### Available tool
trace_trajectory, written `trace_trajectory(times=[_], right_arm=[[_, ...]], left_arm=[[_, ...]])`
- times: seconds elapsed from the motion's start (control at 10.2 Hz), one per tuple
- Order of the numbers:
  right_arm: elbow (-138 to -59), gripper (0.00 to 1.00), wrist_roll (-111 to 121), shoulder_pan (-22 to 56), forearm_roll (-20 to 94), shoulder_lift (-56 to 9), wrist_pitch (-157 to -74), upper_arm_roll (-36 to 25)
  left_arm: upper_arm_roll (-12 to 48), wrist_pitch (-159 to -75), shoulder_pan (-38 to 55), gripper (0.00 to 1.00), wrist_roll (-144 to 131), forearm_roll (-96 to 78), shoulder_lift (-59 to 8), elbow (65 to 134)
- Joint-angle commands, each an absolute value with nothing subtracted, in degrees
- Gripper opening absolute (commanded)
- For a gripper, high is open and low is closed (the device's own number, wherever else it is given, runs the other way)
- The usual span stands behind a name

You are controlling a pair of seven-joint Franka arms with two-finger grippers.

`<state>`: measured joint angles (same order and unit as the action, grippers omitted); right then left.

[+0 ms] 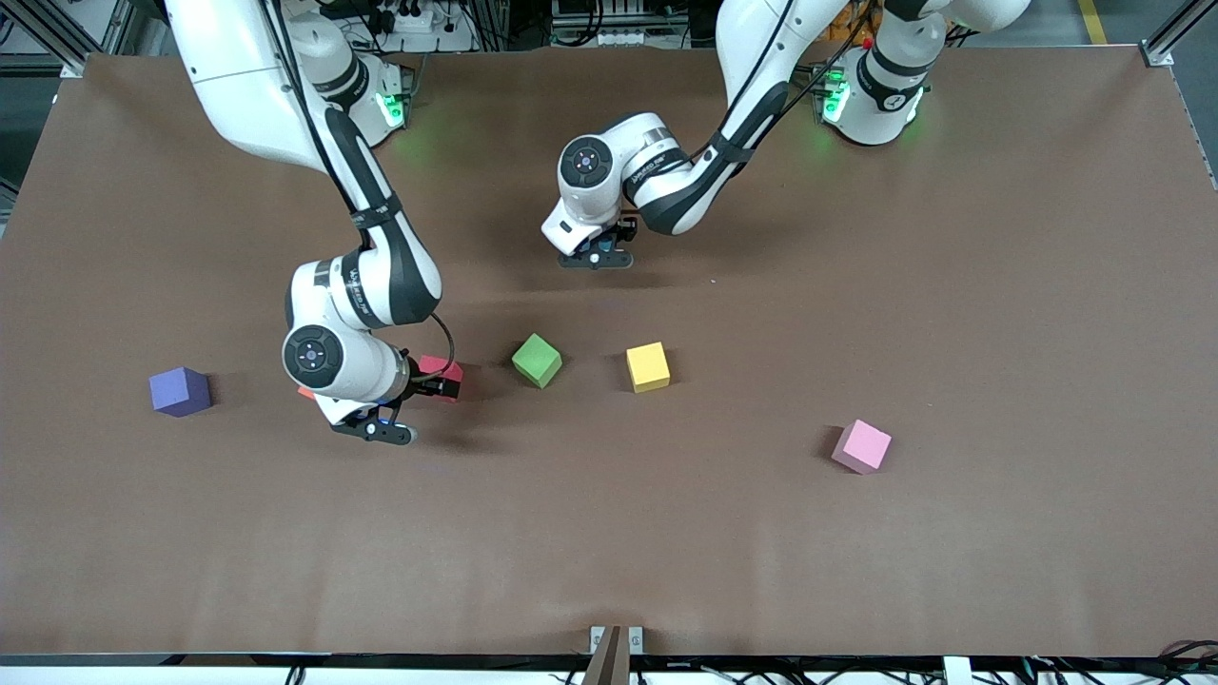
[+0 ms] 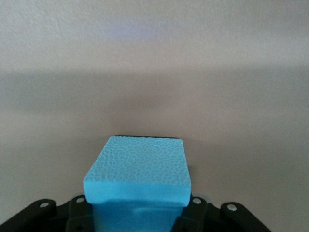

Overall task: Arrange blocks into number 1
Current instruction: 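Place the cyan block below the pink block with the left gripper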

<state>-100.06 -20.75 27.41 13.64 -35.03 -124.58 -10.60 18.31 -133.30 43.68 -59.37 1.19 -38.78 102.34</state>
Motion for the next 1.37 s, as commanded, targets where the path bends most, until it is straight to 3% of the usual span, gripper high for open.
trace_trajectory(times=[0.0, 0.29, 0.49, 0.59, 0.78, 0.88, 0.98, 1.27], right_arm=[[-99.8, 0.98, -20.4, 28.2, 13.4, -36.3, -124.8, -10.5], [-100.1, 0.88, -20.2, 28.3, 13.4, -36.4, -124.2, -10.3], [-100.6, 0.59, -19.8, 28.3, 13.4, -36.4, -123.5, -10.4], [-100.6, 0.52, -19.8, 28.3, 13.4, -36.4, -123.5, -10.4], [-100.5, 0.51, -19.8, 28.3, 13.4, -36.2, -123.6, -10.4], [-100.6, 0.51, -19.8, 28.4, 13.4, -35.5, -123.4, -10.4], [-100.6, 0.51, -19.7, 28.2, 13.4, -34.5, -122.9, -10.4], [-100.6, 0.52, -19.8, 27.8, 13.4, -32.1, -121.6, -10.5]], left_arm=[[17.8, -133.6, 45.2, 0.00, -61.6, 2.5, -39.6, 101.3], [17.8, -133.5, 45.3, 0.00, -61.6, 2.6, -39.6, 101.3], [17.8, -133.5, 45.6, 0.00, -62.0, 2.5, -39.6, 101.3], [17.8, -133.5, 46.1, 0.00, -63.0, 2.5, -39.6, 101.3], [17.8, -133.5, 46.1, 0.00, -63.1, 2.5, -39.6, 101.3], [17.7, -133.5, 46.0, 0.55, -62.9, 2.6, -39.6, 101.3], [17.1, -133.3, 46.1, 1.00, -62.9, 4.3, -39.6, 101.3], [15.1, -133.1, 45.7, 1.00, -64.4, 6.2, -38.4, 101.2]])
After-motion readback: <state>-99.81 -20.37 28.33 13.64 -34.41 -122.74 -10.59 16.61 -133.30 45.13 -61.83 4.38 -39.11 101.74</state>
